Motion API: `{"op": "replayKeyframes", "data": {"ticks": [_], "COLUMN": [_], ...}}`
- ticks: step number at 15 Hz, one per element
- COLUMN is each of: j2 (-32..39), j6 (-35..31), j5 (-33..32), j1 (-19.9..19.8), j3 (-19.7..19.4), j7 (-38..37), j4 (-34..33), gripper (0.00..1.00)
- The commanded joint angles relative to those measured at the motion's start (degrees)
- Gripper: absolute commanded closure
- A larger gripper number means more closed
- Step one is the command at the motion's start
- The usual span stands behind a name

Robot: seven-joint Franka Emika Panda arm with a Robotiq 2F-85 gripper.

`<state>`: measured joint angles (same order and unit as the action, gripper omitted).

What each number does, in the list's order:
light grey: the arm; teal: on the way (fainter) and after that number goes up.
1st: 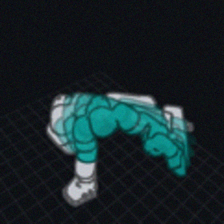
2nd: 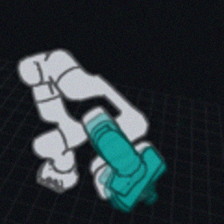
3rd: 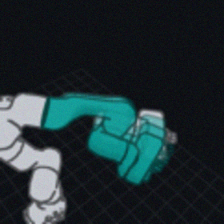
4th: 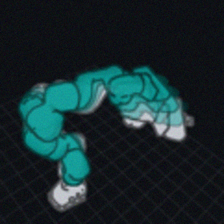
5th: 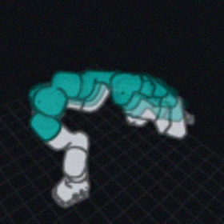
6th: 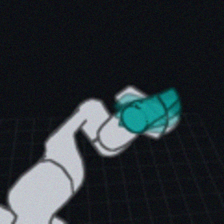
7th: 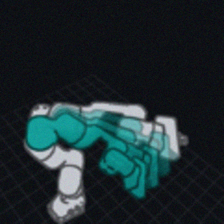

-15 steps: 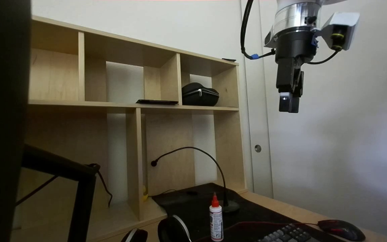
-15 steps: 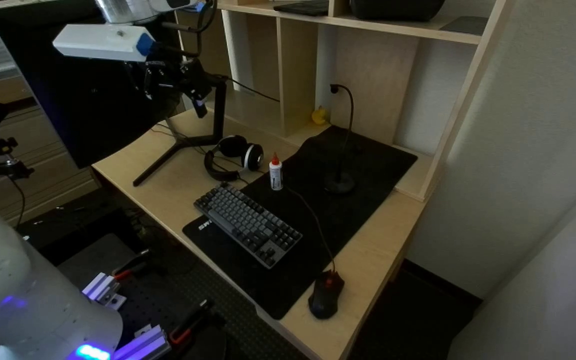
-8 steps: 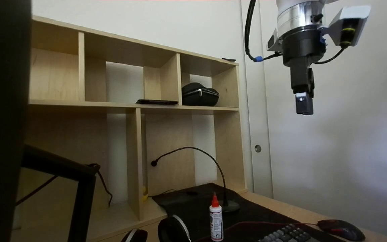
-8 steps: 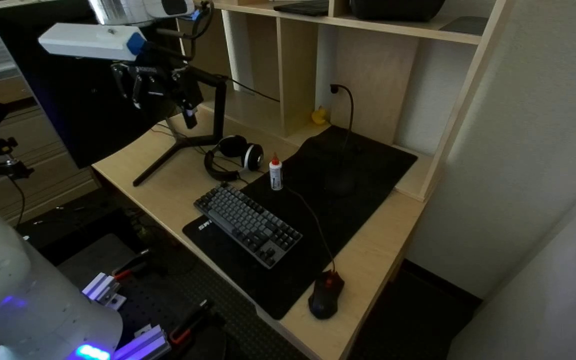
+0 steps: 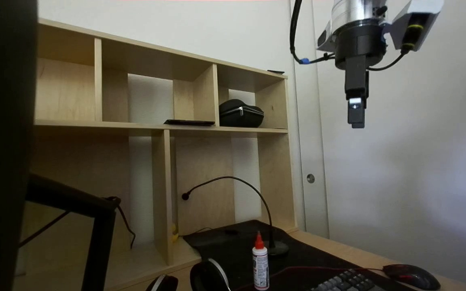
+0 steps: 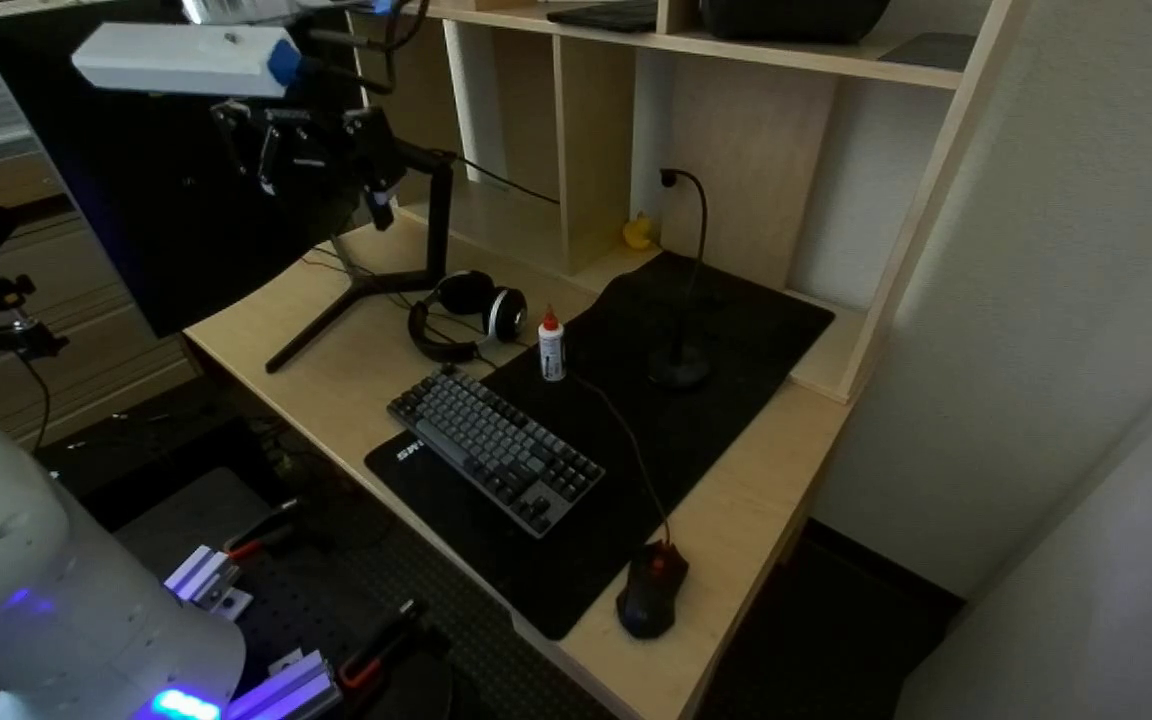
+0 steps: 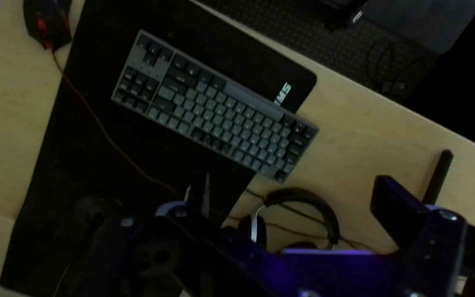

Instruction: Get the headphones from the table and put them on the second shelf of the top row

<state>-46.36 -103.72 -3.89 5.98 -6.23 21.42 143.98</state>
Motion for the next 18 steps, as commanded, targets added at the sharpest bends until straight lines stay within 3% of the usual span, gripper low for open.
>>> {"op": "replayKeyframes", "data": {"ticks": [1,2,3,6,7,9,12,16,17,18], "j2": [-5.4,-6.3,-4.3,-7.8,-7.6,0.8,7.9,22.5,15.5,18.3], "j6": [2.0,1.7,0.4,1.1,3.9,-0.3,0.1,-7.0,-4.1,-5.2], "j5": [0.9,0.6,0.0,-0.1,-0.3,0.5,3.1,5.6,4.6,4.9], "j1": [0.5,0.6,0.2,0.4,0.5,1.7,3.6,3.7,2.7,2.7], "j3": [-0.9,-1.0,-0.2,-0.5,-0.4,-0.7,-0.7,1.0,1.6,1.9], "j7": [2.3,2.6,0.7,0.9,1.1,0.9,1.8,0.0,0.8,0.7], "j4": [-7.8,-10.5,-7.0,-10.3,-10.8,-9.0,-8.0,-8.7,-7.0,-7.1], "gripper": [0.0,0.0,0.0,0.0,0.0,0.0,0.0,0.0,0.0,0.0]}}
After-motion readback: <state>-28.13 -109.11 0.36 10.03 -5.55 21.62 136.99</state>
